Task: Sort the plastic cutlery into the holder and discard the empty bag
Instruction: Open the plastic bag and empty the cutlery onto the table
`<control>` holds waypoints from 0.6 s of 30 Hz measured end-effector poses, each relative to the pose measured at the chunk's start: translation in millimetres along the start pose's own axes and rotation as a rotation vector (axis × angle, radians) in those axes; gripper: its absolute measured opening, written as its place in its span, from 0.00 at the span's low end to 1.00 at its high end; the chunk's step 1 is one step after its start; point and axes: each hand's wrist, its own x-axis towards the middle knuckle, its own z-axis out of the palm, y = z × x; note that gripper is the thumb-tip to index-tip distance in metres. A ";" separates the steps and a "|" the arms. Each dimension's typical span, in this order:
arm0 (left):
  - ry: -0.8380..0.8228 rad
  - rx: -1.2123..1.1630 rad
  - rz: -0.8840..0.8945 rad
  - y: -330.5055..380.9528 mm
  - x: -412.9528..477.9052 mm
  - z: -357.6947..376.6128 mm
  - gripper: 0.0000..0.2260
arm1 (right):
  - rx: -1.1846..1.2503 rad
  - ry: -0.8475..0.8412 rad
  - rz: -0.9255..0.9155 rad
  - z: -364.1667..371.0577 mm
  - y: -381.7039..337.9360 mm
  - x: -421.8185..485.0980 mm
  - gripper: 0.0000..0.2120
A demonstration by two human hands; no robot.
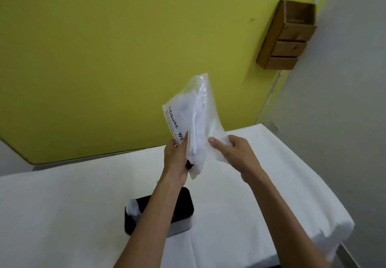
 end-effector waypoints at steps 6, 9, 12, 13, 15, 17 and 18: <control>0.142 0.153 -0.151 -86.4 18.9 59.5 0.16 | -0.063 0.117 0.120 -58.3 76.9 11.0 0.14; 0.277 0.258 -0.176 -114.9 24.2 60.3 0.17 | -0.093 0.135 0.201 -71.0 113.7 11.3 0.12; 0.398 0.371 -0.169 -140.3 33.2 51.3 0.18 | -0.132 0.165 0.252 -87.0 153.5 14.8 0.12; 0.419 0.418 -0.177 -149.6 35.9 47.6 0.19 | -0.147 0.166 0.266 -91.2 166.7 16.4 0.12; 0.428 0.551 -0.201 -168.3 40.7 37.4 0.19 | -0.177 0.138 0.292 -95.1 189.4 19.2 0.13; 0.423 0.686 -0.216 -185.7 44.6 31.2 0.22 | -0.198 0.121 0.318 -98.2 209.1 20.0 0.15; 0.431 0.754 -0.225 -191.7 46.6 30.3 0.23 | -0.191 0.130 0.333 -100.8 217.3 19.4 0.17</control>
